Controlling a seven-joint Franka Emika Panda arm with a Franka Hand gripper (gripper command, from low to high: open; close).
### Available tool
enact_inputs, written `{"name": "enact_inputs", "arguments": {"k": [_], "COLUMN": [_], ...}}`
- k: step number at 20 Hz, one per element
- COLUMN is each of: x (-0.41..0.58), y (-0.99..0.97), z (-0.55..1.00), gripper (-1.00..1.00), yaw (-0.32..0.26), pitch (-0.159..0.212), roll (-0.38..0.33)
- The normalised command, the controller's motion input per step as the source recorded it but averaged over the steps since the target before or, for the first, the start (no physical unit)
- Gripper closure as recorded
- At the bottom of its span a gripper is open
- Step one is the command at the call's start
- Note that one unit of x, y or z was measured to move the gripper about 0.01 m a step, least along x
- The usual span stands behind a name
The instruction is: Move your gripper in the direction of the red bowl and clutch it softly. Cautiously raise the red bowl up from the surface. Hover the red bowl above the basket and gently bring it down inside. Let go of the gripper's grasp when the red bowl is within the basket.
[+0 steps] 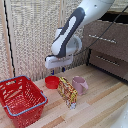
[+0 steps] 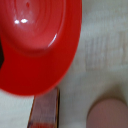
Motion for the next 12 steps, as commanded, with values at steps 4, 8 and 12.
{"name": "enact_inputs", "arguments": {"k": [4, 8, 12], "x": [0.154, 0.122, 0.089], "y": [-0.22, -0.14, -0.13], "z": [-0.33, -0.22, -0.23], "gripper": [-1.00, 1.00, 1.00], "yaw": [0.083, 0.080, 0.033], "pitch": [0.000, 0.023, 0.050], "roll": [-0.016, -0.013, 0.000]}}
